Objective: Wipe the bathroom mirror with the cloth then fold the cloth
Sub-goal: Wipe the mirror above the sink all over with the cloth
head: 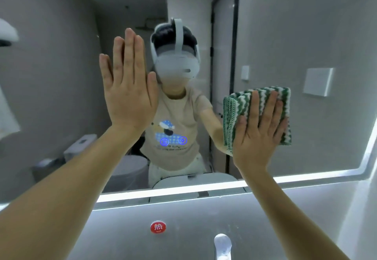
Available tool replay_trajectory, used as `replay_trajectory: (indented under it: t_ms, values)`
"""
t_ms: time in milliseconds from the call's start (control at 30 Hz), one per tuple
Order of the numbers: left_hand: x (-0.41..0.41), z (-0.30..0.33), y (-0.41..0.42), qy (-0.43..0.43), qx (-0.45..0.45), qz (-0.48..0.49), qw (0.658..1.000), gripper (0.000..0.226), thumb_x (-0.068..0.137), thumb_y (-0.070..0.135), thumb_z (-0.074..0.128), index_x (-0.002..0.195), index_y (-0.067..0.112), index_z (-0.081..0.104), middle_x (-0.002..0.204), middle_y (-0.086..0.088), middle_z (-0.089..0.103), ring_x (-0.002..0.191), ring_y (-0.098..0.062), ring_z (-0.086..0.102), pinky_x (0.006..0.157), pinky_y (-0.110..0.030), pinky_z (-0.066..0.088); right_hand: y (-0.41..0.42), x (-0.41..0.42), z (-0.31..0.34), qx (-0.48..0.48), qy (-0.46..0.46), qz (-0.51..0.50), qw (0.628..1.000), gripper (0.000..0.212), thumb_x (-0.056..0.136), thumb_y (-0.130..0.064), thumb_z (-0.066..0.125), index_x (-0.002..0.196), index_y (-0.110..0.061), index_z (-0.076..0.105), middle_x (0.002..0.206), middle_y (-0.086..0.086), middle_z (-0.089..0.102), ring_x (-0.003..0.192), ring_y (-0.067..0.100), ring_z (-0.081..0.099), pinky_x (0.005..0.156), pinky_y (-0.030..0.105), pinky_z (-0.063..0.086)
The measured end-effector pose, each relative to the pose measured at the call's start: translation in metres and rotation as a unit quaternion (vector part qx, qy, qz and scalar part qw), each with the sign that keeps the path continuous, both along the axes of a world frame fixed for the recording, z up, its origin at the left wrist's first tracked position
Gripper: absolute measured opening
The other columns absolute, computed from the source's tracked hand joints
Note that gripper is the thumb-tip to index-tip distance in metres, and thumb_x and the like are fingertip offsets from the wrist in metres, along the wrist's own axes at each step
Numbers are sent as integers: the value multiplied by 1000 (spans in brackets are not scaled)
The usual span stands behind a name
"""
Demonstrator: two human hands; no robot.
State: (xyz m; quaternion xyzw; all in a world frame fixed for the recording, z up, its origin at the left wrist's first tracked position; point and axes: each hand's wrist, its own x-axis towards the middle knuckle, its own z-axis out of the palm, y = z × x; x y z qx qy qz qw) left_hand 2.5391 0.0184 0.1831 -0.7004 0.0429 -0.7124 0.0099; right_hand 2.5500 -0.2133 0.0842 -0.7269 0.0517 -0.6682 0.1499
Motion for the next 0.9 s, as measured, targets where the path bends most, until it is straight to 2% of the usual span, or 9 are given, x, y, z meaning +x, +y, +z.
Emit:
replay_trajectory:
  t_ms: [133, 233, 333, 433, 467, 567, 700, 800, 900]
  values:
    - [0, -1, -1, -1, 1, -2, 1000, 54, 101, 30, 21, 148, 4, 19, 154, -14, 22, 143, -26, 17, 116, -46, 9, 26, -3, 3, 84, 19, 2, 996, 50, 101, -34, 19, 148, -17, 22, 153, 19, 24, 142, 32, 17, 115, 50, 13]
    - [0, -1, -1, 2, 0, -7, 1000, 54, 101, 31, 21, 148, 4, 19, 154, -13, 21, 143, -26, 16, 116, -45, 8, 45, -9, 0, 80, 35, 25, 996, 51, 100, -33, 21, 148, -18, 22, 154, 18, 20, 143, 32, 16, 114, 52, 13]
    - [0, -2, -1, 4, -1, -4, 1000, 54, 101, 31, 22, 148, 5, 18, 155, -12, 20, 144, -25, 15, 117, -45, 7, 73, -17, -17, -3, 44, 58, 997, 51, 100, -34, 24, 149, -20, 22, 156, 15, 16, 144, 33, 14, 114, 55, 14]
    - [0, -3, -1, 21, -1, -7, 1000, 55, 101, 32, 20, 149, 6, 13, 156, -12, 17, 144, -25, 13, 117, -44, 4, 107, -23, -47, -135, 80, 95, 983, 53, 102, -40, 17, 151, -25, 5, 159, 8, -6, 146, 28, -1, 116, 53, 3]
    - [0, -3, 0, 26, 1, -8, 1000, 56, 101, 32, 19, 149, 6, 12, 156, -12, 16, 144, -26, 12, 117, -44, 3, 116, -24, -59, -186, 84, 100, 974, 55, 101, -40, 20, 151, -26, 3, 159, 7, -8, 146, 27, -3, 116, 53, 1]
    - [-3, -1, -1, 39, 3, -13, 999, 57, 100, 33, 20, 149, 6, 12, 156, -12, 15, 144, -26, 10, 116, -46, 3, 125, -25, -86, -276, 80, 93, 953, 61, 97, -42, 36, 151, -30, 11, 159, 3, -2, 146, 23, 3, 117, 50, 4]
    - [-5, -1, 0, 54, -3, -38, 998, 57, 99, 31, 26, 149, 7, 13, 157, -11, 13, 145, -24, 9, 116, -49, 7, 97, -22, -68, -343, 71, 91, 932, 49, 101, -39, 23, 149, -35, 16, 159, -3, 3, 146, 17, 4, 114, 49, 12]
    - [-1, -3, 1, 21, 1, -11, 1000, 54, 100, 29, 24, 149, 5, 18, 155, -12, 19, 144, -25, 14, 116, -48, 9, 55, -14, -47, -270, 57, 64, 959, 51, 101, -41, 23, 150, -34, 10, 159, -3, 0, 143, 21, 14, 113, 49, 13]
    - [2, -4, 1, 8, 5, -1, 1000, 54, 100, 29, 24, 148, 5, 19, 155, -13, 21, 143, -26, 16, 117, -47, 10, 18, -14, -36, -203, 33, 41, 978, 47, 102, -40, 25, 148, -31, 21, 157, 1, 18, 142, 24, 22, 114, 48, 19]
